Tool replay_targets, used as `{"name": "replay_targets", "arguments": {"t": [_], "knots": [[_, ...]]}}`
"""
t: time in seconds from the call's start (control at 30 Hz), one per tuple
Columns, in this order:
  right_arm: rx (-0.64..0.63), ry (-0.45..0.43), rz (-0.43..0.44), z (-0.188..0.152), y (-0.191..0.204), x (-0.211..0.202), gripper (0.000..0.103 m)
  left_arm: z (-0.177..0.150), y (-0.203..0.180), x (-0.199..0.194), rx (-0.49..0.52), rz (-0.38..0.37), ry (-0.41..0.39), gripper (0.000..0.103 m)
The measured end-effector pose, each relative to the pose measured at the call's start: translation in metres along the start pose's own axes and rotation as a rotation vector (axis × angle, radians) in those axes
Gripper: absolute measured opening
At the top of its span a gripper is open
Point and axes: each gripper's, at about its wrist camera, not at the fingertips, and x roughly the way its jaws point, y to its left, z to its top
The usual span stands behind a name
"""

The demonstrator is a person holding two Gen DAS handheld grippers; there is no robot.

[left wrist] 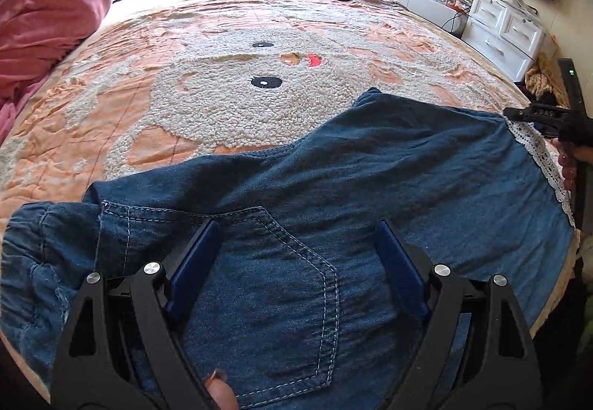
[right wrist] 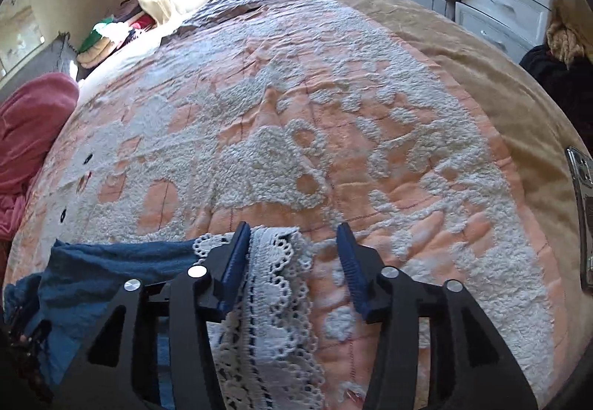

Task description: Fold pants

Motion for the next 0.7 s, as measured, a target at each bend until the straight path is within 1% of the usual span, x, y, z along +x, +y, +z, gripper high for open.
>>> {"name": "replay_targets", "arguments": {"t": [0.07,0.1,0.2,0.3,0.4,0.43,0.5,0.53,0.6,0.63,0.67,0.7], "knots": [[-0.042,-0.074,-0.055,-0.003,-0.003,-0.025,0.050,0.000,0.000,0.000,-0.001,0.000,-0.007,0.079],[-0.061,-0.101,-0.070,-0.006,-0.003,-0.038,0.051,0.000,0.000,0.000,-0.003,-0.002,-0.012,0.079],[-0.095,-0.168,-0.024,-0.026,0.006,-0.078,0.055,0.001,0.000,-0.005,-0.006,-0.011,-0.024,0.079],[-0.160,-0.191,0.059,-0.056,0.032,-0.107,0.055,0.002,-0.004,-0.020,-0.001,-0.064,-0.050,0.079],[-0.241,-0.153,0.138,-0.088,0.061,-0.116,0.055,0.001,-0.016,-0.037,0.028,-0.112,-0.067,0.080],[-0.258,-0.131,0.150,-0.095,0.070,-0.114,0.057,0.000,-0.022,-0.041,0.043,-0.118,-0.072,0.080],[-0.291,-0.084,0.139,-0.111,0.083,-0.108,0.063,-0.003,-0.029,-0.042,0.058,-0.120,-0.064,0.080],[-0.298,-0.066,0.117,-0.117,0.085,-0.104,0.063,-0.006,-0.031,-0.040,0.068,-0.116,-0.056,0.080],[-0.270,-0.018,0.069,-0.126,0.079,-0.093,0.063,-0.012,-0.030,-0.033,0.085,-0.066,-0.036,0.082],[-0.251,0.010,0.035,-0.129,0.073,-0.086,0.063,-0.015,-0.028,-0.026,0.096,-0.025,-0.017,0.083],[-0.234,0.016,0.043,-0.134,0.067,-0.082,0.062,-0.017,-0.025,-0.019,0.097,0.001,-0.002,0.084],[-0.231,0.003,0.047,-0.138,0.065,-0.081,0.062,-0.019,-0.020,-0.012,0.089,-0.005,0.009,0.085]]}}
